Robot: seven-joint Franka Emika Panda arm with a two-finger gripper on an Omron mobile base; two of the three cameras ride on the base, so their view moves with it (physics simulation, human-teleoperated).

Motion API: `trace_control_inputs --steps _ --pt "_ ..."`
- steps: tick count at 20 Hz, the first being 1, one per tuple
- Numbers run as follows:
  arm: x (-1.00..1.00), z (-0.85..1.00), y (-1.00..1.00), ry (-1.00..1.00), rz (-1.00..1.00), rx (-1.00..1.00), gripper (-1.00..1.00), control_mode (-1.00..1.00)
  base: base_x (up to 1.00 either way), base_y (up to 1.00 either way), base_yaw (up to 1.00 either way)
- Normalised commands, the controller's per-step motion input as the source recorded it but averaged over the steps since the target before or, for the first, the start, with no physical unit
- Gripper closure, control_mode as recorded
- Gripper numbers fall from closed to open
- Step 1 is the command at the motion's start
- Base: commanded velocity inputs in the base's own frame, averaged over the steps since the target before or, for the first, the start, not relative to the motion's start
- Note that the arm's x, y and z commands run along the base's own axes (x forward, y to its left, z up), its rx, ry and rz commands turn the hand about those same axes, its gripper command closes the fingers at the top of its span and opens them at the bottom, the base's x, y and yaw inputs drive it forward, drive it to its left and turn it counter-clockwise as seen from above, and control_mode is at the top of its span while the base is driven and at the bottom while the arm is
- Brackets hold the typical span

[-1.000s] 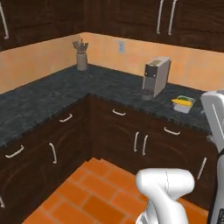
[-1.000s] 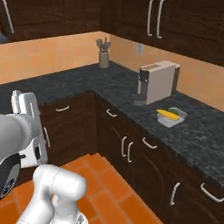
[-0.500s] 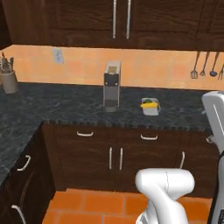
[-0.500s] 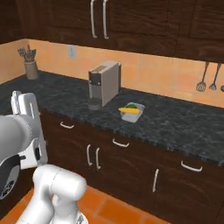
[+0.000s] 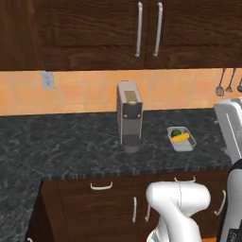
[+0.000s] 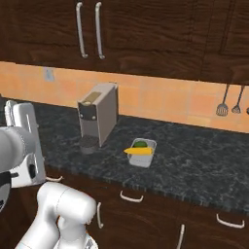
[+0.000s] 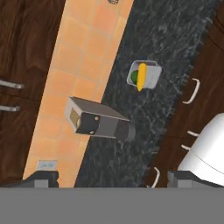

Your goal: Take the meat container that has the steak and place it on the second highest rack of the freezer. Then take the vegetable container that has the corn and avocado and place it on the highest rack of the freezer.

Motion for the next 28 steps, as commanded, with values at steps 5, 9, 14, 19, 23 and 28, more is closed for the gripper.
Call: trace_control_inputs --steps 5,9,14,19,23,28 --pt "0.00 0.00 0.00 0.00 0.00 0.00 -1.00 1.00 0.78 -0.40 -0.21" --pt "0.00 0.00 0.00 0.00 0.00 0.00 -1.00 1.00 0.39 -0.43 -0.15" --pt "0.00 0.00 0.00 0.00 0.00 0.00 -1.00 1.00 0.14 -0.19 -0.29" --pt "0.40 -0.31 -0.42 0.15 -0.05 0.01 -1.00 -1.00 0.00 -0.11 -0.13" --pt "0.94 -0.83 -0.79 0.24 0.00 0.02 -1.00 -1.00 0.00 0.00 0.00" --pt "0.49 -0.99 -0.73 0.11 0.00 0.02 -1.00 -1.00 0.00 0.00 0.00"
